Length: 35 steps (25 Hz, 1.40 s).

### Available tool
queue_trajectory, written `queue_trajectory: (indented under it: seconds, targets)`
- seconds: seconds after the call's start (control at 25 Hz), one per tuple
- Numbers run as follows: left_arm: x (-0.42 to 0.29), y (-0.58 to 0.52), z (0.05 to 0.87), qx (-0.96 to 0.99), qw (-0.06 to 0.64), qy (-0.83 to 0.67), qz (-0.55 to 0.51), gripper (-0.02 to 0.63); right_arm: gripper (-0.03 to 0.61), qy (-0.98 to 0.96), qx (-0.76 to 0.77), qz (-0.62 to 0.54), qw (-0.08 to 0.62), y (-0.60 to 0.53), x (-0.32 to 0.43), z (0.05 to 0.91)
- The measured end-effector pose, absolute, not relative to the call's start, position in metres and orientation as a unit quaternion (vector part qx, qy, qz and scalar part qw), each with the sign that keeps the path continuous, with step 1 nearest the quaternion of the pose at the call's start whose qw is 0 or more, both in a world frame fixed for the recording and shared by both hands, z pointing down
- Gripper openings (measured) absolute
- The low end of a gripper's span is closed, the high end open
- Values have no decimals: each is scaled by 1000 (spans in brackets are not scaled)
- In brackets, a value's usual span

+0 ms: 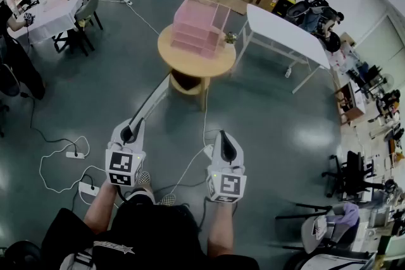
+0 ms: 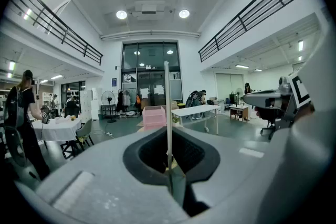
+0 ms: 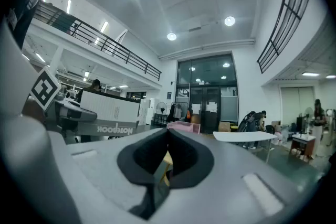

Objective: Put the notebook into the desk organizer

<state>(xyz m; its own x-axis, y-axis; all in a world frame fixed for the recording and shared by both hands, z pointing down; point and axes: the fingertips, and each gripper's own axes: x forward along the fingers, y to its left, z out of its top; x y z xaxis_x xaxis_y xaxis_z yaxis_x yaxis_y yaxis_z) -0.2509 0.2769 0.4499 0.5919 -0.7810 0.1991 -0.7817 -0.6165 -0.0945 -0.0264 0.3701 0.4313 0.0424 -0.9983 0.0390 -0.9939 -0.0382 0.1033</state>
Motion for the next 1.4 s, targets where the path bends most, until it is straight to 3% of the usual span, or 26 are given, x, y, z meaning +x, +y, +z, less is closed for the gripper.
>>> queue_trajectory:
  seconds: [0.56,1.4]
  targets:
    - [-236,244,463,887,14,-446,121,17,5,-690,721,-8,58,332,-9,445]
    - [-167,29,465,894,33,-430,123,17,5,-673,738,8,50,123,58,444]
